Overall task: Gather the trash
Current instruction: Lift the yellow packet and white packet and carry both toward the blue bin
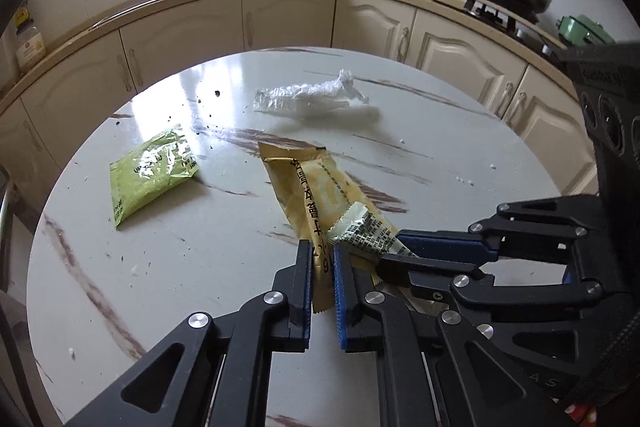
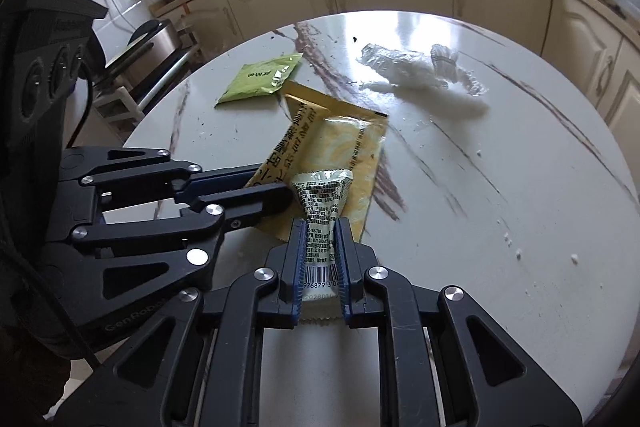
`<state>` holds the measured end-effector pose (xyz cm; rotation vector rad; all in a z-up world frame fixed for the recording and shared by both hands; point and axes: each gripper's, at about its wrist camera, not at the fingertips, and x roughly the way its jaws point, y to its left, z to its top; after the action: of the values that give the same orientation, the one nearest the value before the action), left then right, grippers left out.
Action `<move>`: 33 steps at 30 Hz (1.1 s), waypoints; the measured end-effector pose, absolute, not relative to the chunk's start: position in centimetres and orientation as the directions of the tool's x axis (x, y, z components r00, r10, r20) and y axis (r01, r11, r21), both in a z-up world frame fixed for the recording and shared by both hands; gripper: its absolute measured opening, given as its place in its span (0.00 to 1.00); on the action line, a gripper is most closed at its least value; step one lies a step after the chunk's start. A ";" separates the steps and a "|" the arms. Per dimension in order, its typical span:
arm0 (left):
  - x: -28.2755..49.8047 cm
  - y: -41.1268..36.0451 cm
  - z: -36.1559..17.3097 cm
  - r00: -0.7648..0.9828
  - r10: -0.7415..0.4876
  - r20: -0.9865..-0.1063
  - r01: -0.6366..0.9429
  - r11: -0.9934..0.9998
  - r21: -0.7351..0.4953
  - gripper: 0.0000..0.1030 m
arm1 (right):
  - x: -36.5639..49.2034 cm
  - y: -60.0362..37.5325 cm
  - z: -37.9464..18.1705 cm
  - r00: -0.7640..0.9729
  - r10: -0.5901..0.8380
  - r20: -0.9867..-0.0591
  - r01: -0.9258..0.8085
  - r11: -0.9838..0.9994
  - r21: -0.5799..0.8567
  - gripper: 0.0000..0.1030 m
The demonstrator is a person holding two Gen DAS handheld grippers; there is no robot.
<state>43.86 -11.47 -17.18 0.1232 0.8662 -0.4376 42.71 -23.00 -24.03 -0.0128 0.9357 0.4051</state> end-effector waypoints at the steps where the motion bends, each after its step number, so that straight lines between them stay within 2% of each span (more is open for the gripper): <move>1: 43.2 -11.2 -16.8 0.572 -0.326 -0.753 0.422 0.904 -0.071 0.04 | 42.3 -23.0 -23.9 0.532 0.331 -0.779 -0.341 0.926 0.161 0.13; 6: 39.4 -9.8 -14.7 0.614 -0.355 -0.705 0.432 0.899 -0.076 0.02 | 40.4 -23.4 -22.6 0.566 0.350 -0.747 -0.322 0.927 0.190 0.13; 12: 33.8 -7.7 -14.3 0.599 -0.394 -0.697 0.459 0.882 -0.104 0.02 | 37.5 -22.3 -21.6 0.574 0.366 -0.732 -0.326 0.923 0.206 0.13; 18: 28.4 -3.5 -14.0 0.593 -0.418 -0.688 0.427 0.888 -0.171 0.02 | 34.0 -20.8 -21.5 0.575 0.384 -0.723 -0.339 0.916 0.217 0.13; 24: 23.3 0.8 -12.6 0.616 -0.461 -0.639 0.405 0.881 -0.245 0.01 | 31.4 -18.1 -20.9 0.580 0.415 -0.701 -0.373 0.900 0.225 0.13; 30: 21.0 4.6 -12.5 0.640 -0.469 -0.609 0.365 0.883 -0.296 0.01 | 30.3 -16.6 -20.6 0.580 0.434 -0.689 -0.386 0.892 0.237 0.13; 33: 21.3 4.5 -13.8 0.613 -0.464 -0.640 0.372 0.884 -0.284 0.02 | 30.1 -16.1 -21.2 0.570 0.432 -0.699 -0.382 0.892 0.239 0.13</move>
<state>21.30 4.52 -13.76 -0.1275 0.7732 -0.4833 30.12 -16.14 -21.16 0.0637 0.8373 0.4780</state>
